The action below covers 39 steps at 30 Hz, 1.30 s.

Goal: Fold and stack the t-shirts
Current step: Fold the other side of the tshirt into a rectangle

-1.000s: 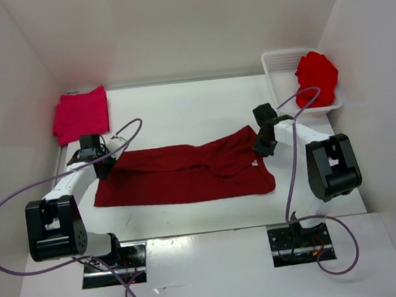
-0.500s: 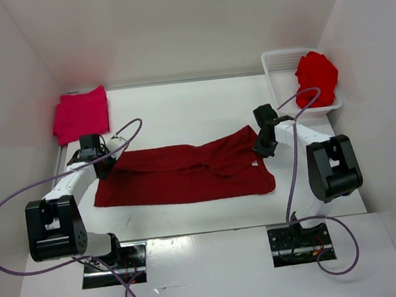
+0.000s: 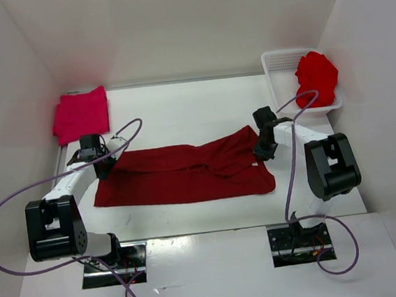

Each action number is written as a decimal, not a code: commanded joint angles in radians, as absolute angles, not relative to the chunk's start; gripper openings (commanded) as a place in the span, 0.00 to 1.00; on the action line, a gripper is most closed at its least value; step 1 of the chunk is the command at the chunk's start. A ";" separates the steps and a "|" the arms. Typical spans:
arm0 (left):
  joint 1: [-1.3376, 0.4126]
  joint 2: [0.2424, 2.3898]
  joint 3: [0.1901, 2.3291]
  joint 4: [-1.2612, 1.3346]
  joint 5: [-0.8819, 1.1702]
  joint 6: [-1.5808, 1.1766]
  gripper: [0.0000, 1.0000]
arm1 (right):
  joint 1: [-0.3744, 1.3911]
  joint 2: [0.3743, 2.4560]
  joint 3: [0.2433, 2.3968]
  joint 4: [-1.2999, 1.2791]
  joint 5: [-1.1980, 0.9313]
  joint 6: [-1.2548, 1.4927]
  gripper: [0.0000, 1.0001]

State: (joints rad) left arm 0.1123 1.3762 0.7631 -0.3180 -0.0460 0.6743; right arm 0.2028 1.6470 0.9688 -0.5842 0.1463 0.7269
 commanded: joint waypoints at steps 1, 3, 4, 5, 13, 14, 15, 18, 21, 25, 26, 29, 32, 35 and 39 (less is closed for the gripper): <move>0.109 1.368 0.761 -0.322 -0.021 0.661 0.33 | 0.206 1.664 0.991 -0.555 0.166 0.726 0.17; 0.109 1.368 0.761 -0.322 -0.021 0.661 0.33 | 0.206 1.673 1.000 -0.546 0.166 0.726 0.14; 0.109 1.368 0.761 -0.322 -0.021 0.661 0.33 | 0.206 1.674 1.000 -0.546 0.166 0.726 0.12; 0.109 1.368 0.761 -0.322 -0.021 0.661 0.33 | 0.206 1.683 1.011 -0.546 0.166 0.726 0.12; 0.109 1.368 0.761 -0.322 -0.021 0.661 0.33 | 0.206 1.692 1.020 -0.546 0.184 0.726 0.00; 0.109 1.368 0.761 -0.322 -0.021 0.661 0.33 | 0.206 1.680 1.020 -0.546 0.193 0.726 0.00; 0.109 1.368 0.761 -0.322 -0.021 0.661 0.33 | 0.206 1.668 1.029 -0.546 0.193 0.726 0.00; 0.109 1.368 0.761 -0.322 -0.021 0.661 0.33 | 0.206 1.640 1.040 -0.555 0.202 0.726 0.00; 0.109 1.368 0.761 -0.322 -0.021 0.661 0.33 | 0.206 1.622 1.051 -0.577 0.202 0.726 0.00; 0.109 1.368 0.761 -0.322 -0.021 0.661 0.33 | 0.206 1.582 1.051 -0.600 0.202 0.726 0.00; 0.109 1.368 0.761 -0.322 -0.021 0.661 0.33 | 0.206 1.572 1.040 -0.600 0.202 0.726 0.00; 0.109 1.368 0.761 -0.322 -0.021 0.661 0.33 | 0.206 1.534 1.014 -0.623 0.202 0.726 0.00; 0.109 1.368 0.761 -0.322 -0.021 0.661 0.33 | 0.206 1.485 0.989 -0.647 0.193 0.747 0.00; 0.109 1.368 0.770 -0.322 -0.021 0.661 0.33 | 0.206 1.424 0.956 -0.684 0.175 0.768 0.00; 0.109 1.368 0.770 -0.322 -0.031 0.661 0.33 | 0.215 1.355 0.933 -0.718 0.149 0.790 0.00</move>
